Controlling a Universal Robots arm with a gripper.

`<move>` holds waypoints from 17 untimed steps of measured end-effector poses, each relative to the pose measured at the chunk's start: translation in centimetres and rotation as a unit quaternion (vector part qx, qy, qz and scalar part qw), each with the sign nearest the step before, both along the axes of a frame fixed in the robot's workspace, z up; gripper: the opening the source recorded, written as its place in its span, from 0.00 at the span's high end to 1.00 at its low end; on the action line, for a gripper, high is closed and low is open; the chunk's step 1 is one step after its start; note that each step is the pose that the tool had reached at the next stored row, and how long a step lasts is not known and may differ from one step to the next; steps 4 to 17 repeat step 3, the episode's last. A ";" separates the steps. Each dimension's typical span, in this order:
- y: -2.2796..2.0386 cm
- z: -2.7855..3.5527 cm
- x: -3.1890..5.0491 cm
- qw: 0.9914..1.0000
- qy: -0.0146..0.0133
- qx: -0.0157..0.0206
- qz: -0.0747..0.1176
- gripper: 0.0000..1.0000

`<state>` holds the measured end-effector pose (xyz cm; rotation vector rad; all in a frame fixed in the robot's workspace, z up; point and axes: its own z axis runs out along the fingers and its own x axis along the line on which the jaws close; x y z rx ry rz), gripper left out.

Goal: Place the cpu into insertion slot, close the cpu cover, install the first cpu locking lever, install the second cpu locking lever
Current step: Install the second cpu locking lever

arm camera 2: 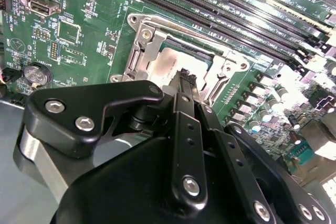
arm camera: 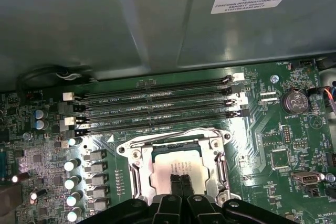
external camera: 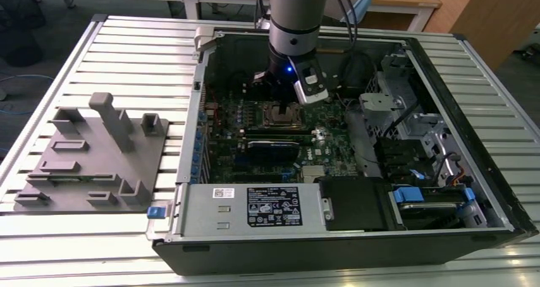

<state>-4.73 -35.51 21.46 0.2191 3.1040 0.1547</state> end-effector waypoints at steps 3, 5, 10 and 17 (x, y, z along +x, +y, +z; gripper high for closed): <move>0.00 0.01 0.00 1.000 0.000 0.000 0.000 0.89; 0.00 0.01 0.00 1.000 0.000 0.000 0.000 0.89; 0.00 0.01 0.00 1.000 0.000 0.000 0.000 0.89; 0.00 0.01 0.00 1.000 0.000 0.000 0.000 0.89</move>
